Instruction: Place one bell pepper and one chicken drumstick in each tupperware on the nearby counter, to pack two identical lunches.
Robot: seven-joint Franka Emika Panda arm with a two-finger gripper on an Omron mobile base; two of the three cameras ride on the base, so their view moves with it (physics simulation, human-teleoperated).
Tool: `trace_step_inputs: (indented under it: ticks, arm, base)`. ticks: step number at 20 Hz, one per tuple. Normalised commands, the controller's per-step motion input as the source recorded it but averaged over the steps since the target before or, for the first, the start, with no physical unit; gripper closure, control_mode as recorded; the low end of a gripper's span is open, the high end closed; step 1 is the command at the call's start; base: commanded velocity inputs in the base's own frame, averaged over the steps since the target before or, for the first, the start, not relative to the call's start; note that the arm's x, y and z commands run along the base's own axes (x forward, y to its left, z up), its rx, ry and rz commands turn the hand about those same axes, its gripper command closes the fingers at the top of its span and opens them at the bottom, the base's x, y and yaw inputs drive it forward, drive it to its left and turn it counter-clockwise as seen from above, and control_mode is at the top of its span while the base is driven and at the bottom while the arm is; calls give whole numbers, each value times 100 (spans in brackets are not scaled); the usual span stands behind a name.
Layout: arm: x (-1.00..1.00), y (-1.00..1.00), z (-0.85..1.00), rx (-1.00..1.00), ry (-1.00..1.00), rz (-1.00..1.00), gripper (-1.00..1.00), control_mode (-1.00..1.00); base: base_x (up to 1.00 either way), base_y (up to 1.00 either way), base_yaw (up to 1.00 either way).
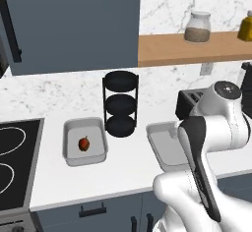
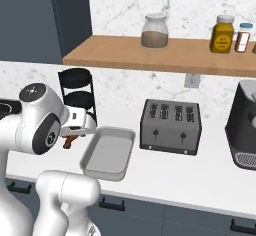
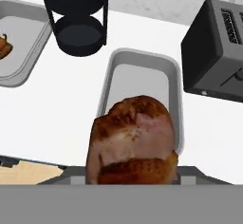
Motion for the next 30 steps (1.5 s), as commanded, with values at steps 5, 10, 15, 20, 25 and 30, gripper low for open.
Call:
trace_step_inputs:
  ticks: [5,10,15,20,25,30]
  arm:
    - [79,-40,-80,-1,20,0,100,-100]
    - [88,-32,-62,0,5,0,100,-100]
    - [71,-13,-54,0,4,0,100,-100]
    - [39,-7,-53,0,13,1,100,-100]
    - [25,-20,-34,0,12,0,100,-100]
    - [36,-7,-29,-1,1,0,100,-100]
  base:
    - [0,0,0]
    - [0,0,0]
    - [0,0,0]
    - [0,0,0]
    - [0,0,0]
    - [0,0,0]
